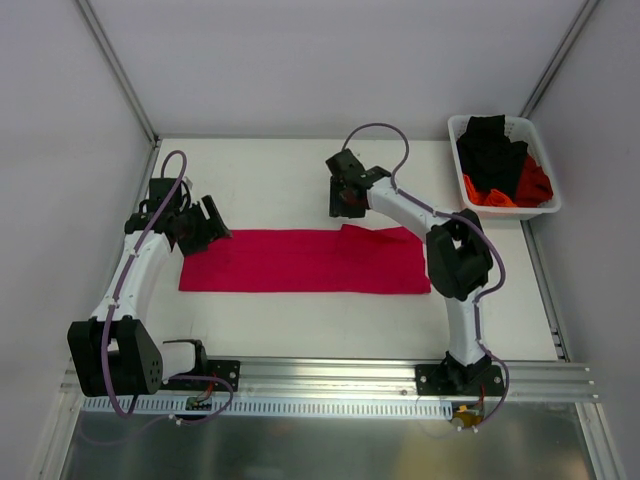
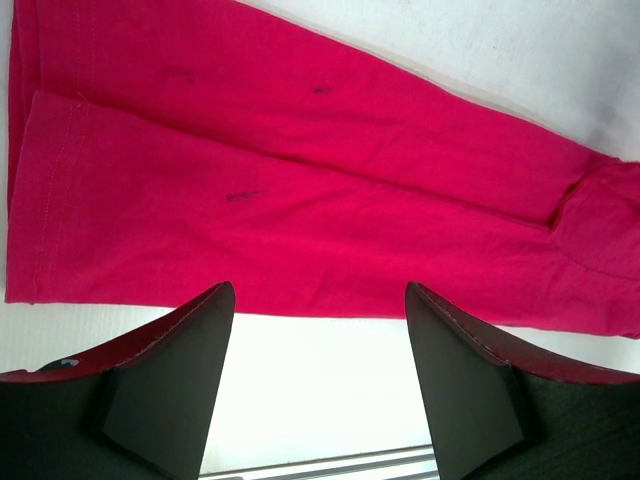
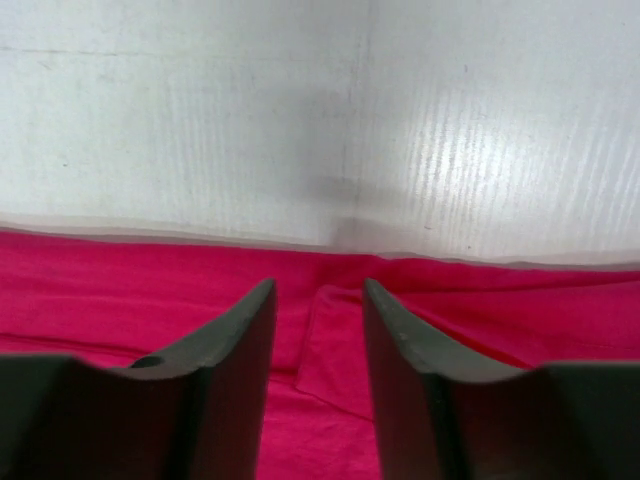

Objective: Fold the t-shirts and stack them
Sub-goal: Fold the tshirt

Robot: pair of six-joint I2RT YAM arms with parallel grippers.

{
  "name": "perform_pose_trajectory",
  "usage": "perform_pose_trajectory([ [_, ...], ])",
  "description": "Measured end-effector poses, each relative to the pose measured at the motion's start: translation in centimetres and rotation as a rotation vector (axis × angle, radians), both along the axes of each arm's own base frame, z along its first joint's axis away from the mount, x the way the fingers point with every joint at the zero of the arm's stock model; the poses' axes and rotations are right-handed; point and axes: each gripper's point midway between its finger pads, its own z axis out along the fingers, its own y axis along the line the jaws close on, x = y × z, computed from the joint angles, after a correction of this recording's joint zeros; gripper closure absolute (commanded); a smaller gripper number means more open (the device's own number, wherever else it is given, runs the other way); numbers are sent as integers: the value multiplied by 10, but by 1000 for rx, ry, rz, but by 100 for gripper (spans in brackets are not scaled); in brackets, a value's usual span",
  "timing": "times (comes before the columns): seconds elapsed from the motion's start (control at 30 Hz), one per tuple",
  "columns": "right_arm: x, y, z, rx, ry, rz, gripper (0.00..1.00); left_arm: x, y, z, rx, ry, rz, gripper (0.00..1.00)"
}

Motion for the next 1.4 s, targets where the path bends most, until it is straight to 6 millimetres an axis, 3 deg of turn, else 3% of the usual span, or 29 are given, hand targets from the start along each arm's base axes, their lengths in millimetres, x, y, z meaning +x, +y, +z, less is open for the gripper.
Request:
perform_pose_trajectory([
  [0.1, 0, 0, 2, -23, -1, 56, 35, 0, 0, 0, 0, -2, 0, 30],
  [0.27, -3, -11, 3, -73, 14, 97, 34, 1, 0, 0, -1, -3, -1, 30],
  [0.37, -8, -28, 12, -73, 23, 68, 35, 1, 0, 1, 0, -7, -6, 30],
  [0.53, -46, -71, 36, -9, 30, -81, 34, 4, 0, -1, 3, -7, -11, 30],
  [0.6, -65, -84, 36, 19, 38, -144, 34, 4, 0, -3, 2, -4, -12, 30],
  [0.67, -78, -95, 24, 42, 63, -210, 34, 5, 0, -3, 1, -5, -12, 30],
  [0.8, -91, -120, -21, 45, 151, -351, 38, 5, -1, -3, -2, -6, -14, 30],
  [0.9, -87, -136, -39, 42, 175, -426, 39, 5, -1, -2, -2, -7, -14, 30],
  [1.0, -71, -143, -40, 70, 143, -465, 45, 5, -1, -2, -3, -6, -13, 30],
  [1.1, -54, -141, -34, 117, 103, -476, 53, 5, -1, -2, -3, -6, -12, 31],
  [1.2, -37, -125, -21, 165, 60, -439, 61, 5, -1, -2, -6, -5, -8, 31],
  [1.4, -1, -51, 19, 223, -64, -234, 77, 6, -2, -3, -12, -1, 0, 32],
])
